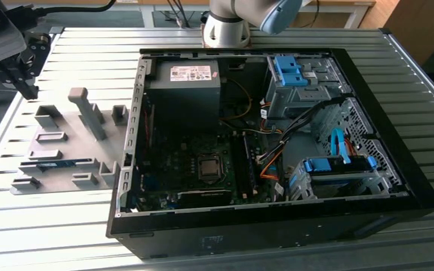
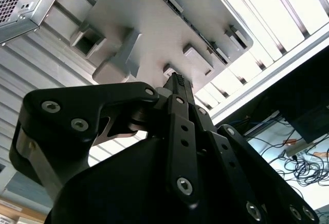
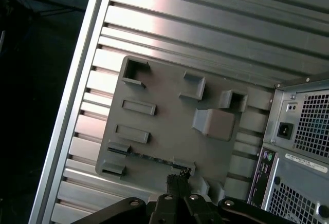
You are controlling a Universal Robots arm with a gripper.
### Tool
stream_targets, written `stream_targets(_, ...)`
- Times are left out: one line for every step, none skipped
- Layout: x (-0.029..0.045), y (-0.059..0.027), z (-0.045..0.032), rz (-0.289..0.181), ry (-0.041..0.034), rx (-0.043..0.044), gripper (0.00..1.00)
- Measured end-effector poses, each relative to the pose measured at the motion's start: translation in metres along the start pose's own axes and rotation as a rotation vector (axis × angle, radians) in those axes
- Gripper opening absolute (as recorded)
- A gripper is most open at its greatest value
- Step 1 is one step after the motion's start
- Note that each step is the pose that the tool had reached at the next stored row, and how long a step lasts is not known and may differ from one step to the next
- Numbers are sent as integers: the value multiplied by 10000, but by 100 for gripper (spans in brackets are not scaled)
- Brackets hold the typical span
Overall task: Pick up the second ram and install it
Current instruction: 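Pick up the second ram and move it above second insertion slot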
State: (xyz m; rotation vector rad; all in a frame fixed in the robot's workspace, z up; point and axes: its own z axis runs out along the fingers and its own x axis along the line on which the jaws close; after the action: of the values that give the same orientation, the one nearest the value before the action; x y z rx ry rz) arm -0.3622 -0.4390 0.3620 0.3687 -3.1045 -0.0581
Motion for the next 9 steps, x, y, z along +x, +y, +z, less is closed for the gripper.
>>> stream_targets(0,0,0,-14,1,0,11)
stream_targets(0,0,0,-28,1,0,11)
stream_targets(0,0,0,-41,2,0,11)
stream_targets(0,0,0,-55,2,0,11)
stream_targets(0,0,0,-70,3,0,11)
stream_targets(0,0,0,-84,4,1,11)
stream_targets(0,0,0,-98,4,1,11)
stream_targets(0,0,0,-111,5,1,11)
stream_targets(0,0,0,-125,5,1,11)
